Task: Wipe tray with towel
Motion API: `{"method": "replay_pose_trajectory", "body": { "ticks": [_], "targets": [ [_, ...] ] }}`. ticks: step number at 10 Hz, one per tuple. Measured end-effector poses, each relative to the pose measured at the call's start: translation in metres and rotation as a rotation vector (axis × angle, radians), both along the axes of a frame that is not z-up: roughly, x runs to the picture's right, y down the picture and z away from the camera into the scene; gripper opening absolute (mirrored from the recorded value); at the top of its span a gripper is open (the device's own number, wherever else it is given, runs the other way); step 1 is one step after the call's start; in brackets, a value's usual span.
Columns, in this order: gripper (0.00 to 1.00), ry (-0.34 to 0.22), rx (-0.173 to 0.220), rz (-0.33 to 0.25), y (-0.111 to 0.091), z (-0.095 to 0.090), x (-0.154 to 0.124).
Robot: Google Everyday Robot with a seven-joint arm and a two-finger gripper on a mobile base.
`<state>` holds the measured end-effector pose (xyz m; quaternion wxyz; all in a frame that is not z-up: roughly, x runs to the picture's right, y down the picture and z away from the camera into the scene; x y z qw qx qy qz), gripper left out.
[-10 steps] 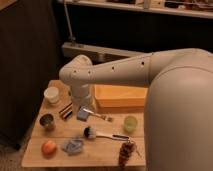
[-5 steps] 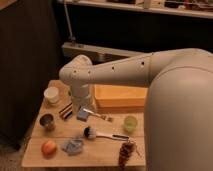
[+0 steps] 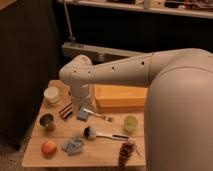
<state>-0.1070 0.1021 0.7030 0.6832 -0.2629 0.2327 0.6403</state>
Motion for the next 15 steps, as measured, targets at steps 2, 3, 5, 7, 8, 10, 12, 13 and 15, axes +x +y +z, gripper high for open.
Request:
{"method": "replay_pose_trajectory", "body": {
  "ticks": [2,3,5,7,8,10,12,13,15],
  "targets": [
    [0.65,0.0,0.0,0.0,0.0,0.0,0.0],
    [0.65,0.0,0.0,0.0,0.0,0.0,0.0],
    [0.65,0.0,0.0,0.0,0.0,0.0,0.0],
    [0.65,0.0,-0.001,0.002,0.0,0.0,0.0],
    [0.65,-0.014,-0.007,0.001,0.001,0.0,0.0],
    [0.65,-0.145,-0.015,0.051,0.009,-0.007,-0.005],
    [0.65,-0.268,-0.015,0.107,0.018,-0.022,-0.008],
    [0.65,-0.299,-0.013,0.105,0.024,-0.029,-0.011],
    [0.65,-0.323,-0.009,0.078,0.039,-0.036,-0.019]
  ]
}}
